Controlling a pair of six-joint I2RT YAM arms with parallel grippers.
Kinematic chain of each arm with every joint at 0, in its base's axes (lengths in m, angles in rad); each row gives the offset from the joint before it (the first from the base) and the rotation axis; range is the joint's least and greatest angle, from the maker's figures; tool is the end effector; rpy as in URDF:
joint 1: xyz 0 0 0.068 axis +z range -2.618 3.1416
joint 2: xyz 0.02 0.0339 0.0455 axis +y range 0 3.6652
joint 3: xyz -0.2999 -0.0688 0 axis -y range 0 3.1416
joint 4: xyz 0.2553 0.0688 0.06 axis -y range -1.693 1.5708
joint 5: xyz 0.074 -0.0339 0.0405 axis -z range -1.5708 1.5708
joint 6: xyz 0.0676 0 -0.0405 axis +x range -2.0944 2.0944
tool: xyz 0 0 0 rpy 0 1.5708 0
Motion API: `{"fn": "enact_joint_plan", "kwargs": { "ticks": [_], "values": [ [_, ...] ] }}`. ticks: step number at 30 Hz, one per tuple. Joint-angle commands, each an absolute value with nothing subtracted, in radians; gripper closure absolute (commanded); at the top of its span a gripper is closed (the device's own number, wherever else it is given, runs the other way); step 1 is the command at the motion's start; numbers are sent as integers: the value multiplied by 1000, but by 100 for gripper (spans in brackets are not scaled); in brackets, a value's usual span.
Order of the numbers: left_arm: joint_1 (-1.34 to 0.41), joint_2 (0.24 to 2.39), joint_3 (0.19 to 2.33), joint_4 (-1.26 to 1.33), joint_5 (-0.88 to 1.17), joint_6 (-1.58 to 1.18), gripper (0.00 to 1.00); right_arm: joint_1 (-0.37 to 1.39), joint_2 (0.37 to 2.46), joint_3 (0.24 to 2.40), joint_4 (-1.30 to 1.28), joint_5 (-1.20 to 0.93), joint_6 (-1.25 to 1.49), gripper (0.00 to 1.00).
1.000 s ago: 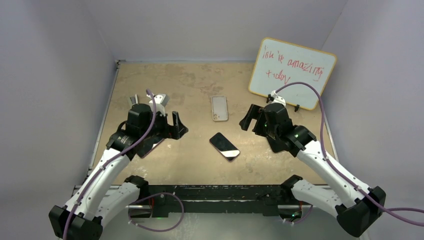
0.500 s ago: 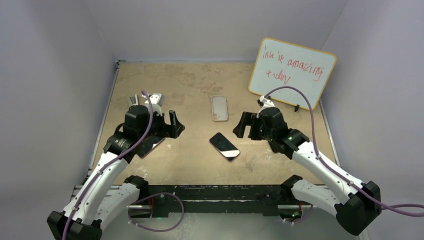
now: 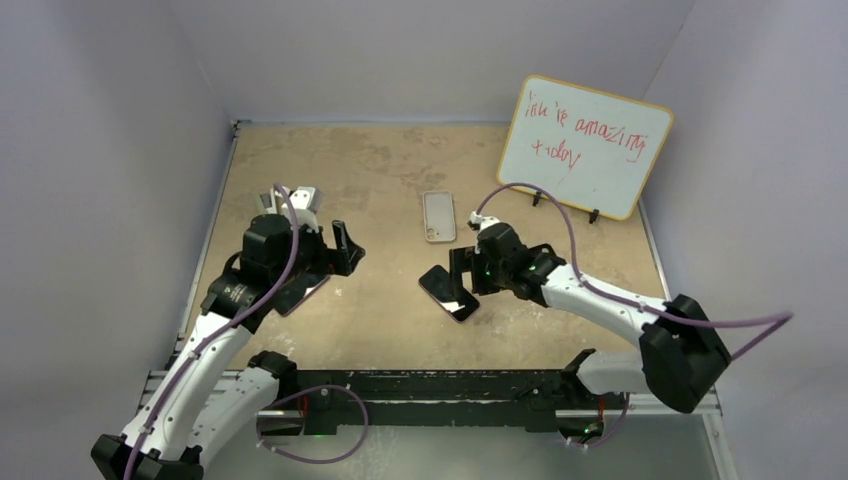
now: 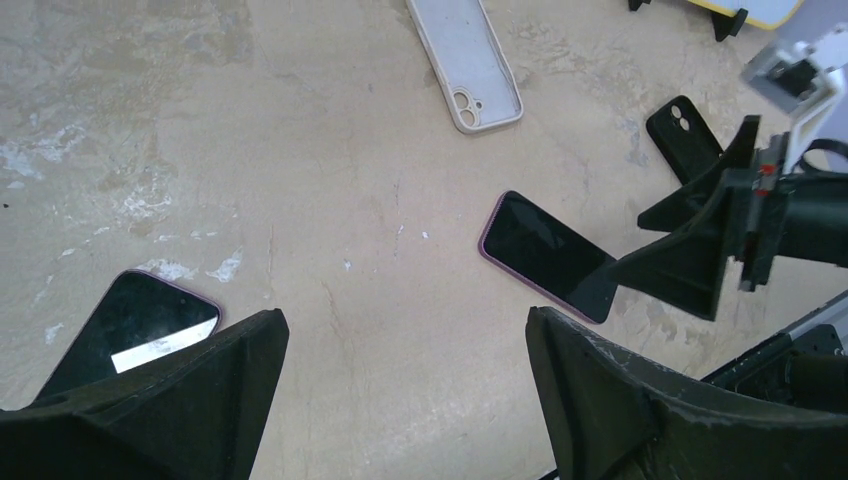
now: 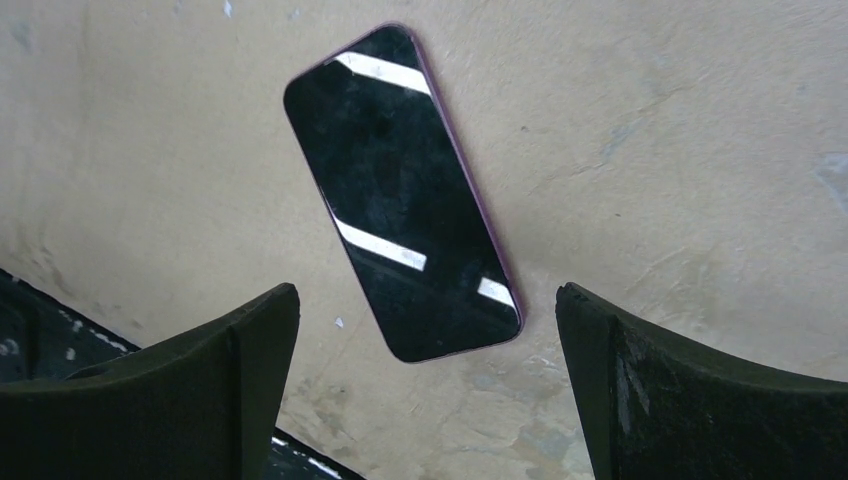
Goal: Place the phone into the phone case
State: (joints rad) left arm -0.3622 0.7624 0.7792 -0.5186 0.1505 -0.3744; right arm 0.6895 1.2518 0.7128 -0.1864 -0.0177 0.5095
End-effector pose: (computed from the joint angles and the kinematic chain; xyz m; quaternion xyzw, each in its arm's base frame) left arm 0.1655 -0.0736 0.3172 0.0331 0.8583 -0.2432 0.4506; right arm 0.2167 0.1802 0.2248 -0.0856 0.9079 0.2381 0.3341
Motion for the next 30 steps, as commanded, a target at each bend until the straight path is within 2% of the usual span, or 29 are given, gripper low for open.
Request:
{"fn": "enact_joint_plan", "kwargs": {
  "ticks": [1,16,22,30],
  "values": [
    [-364,737,774,-505,120,-380,7,755,1343,777,-149,46,457,1],
    [-364,677,782,-540,57,-400,7,922,1615,940,-249,295,347,1],
    [-364,666,780,-547,33,-417,7,926,1628,911,-236,256,329,1],
    [-364,712,787,-549,14,-433,7,935,1635,867,-224,279,372,12]
  ]
}}
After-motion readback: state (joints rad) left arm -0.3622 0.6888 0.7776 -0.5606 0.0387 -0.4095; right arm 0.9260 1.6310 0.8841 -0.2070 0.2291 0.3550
